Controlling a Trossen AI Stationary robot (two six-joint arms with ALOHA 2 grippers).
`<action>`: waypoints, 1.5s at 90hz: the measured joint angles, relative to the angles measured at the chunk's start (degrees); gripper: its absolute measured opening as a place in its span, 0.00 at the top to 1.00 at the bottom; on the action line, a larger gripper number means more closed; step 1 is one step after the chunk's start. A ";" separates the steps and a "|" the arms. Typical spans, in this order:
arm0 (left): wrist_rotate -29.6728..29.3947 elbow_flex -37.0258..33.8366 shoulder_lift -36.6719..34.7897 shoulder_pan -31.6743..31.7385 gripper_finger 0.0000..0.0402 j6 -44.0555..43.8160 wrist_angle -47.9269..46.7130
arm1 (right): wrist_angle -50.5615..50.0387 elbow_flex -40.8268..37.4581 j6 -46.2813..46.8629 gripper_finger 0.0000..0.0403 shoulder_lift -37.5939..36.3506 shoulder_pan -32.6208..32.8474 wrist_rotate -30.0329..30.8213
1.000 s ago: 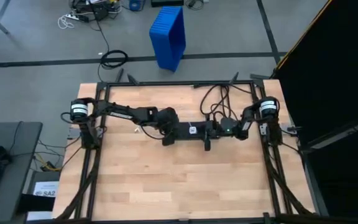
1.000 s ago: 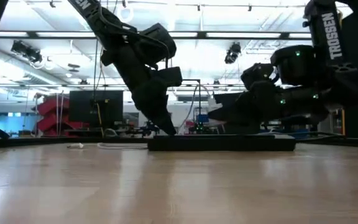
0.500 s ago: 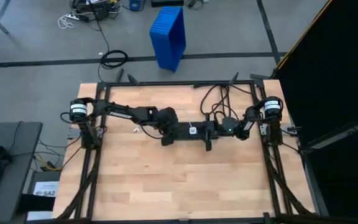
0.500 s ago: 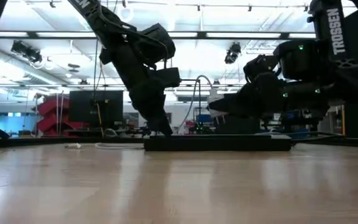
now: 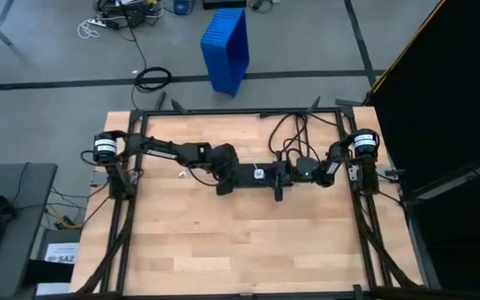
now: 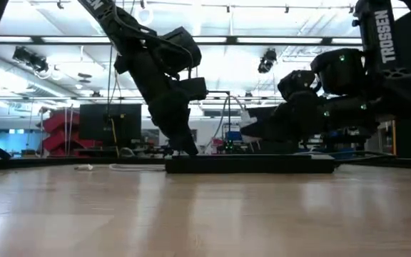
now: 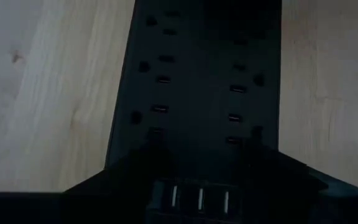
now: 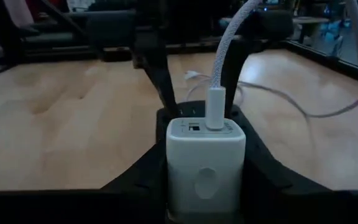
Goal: Insert USB
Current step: Insert the white charger adapter into the black outlet extension
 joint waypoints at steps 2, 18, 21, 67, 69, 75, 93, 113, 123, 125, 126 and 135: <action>0.00 0.00 0.00 0.00 0.43 -0.01 0.02 | -0.22 0.00 0.03 0.72 0.00 -0.06 0.02; 0.00 -0.02 0.00 0.00 0.43 -0.05 0.14 | -2.83 1.11 0.11 0.72 -0.02 -0.09 0.85; 0.00 -0.03 0.00 0.00 0.43 -0.05 0.21 | -3.28 1.54 0.11 0.72 0.13 -0.09 0.87; 0.42 -0.11 0.04 0.00 0.43 -0.12 0.87 | 0.91 2.21 3.75 0.72 5.31 0.04 0.59; 0.42 -0.11 0.05 -0.01 0.43 -0.15 0.98 | 0.97 2.05 4.12 0.72 5.31 0.04 0.61; 0.42 -0.11 0.07 0.00 0.43 -0.25 1.17 | 0.97 1.54 5.06 0.72 5.31 0.04 0.70; 0.42 -0.09 0.14 -0.04 0.43 -0.28 1.99 | 1.70 -0.18 7.64 0.72 5.31 0.04 0.70; 0.44 -0.09 0.17 -0.02 0.43 -0.25 2.16 | 2.01 -0.55 7.78 0.71 5.35 0.04 0.61; 0.44 -0.09 0.17 -0.02 0.43 -0.25 2.16 | 1.41 -0.90 7.29 0.62 5.45 0.04 0.57; 0.44 -0.09 0.17 -0.02 0.43 -0.25 2.16 | 1.46 -0.92 7.01 0.60 5.47 0.05 0.59; 0.44 -0.09 0.17 -0.02 0.43 -0.25 2.16 | 1.37 -0.92 7.02 0.59 5.44 0.06 0.60; 0.44 -0.09 0.17 -0.02 0.43 -0.23 2.16 | 1.33 -0.92 7.02 0.54 5.42 0.13 0.36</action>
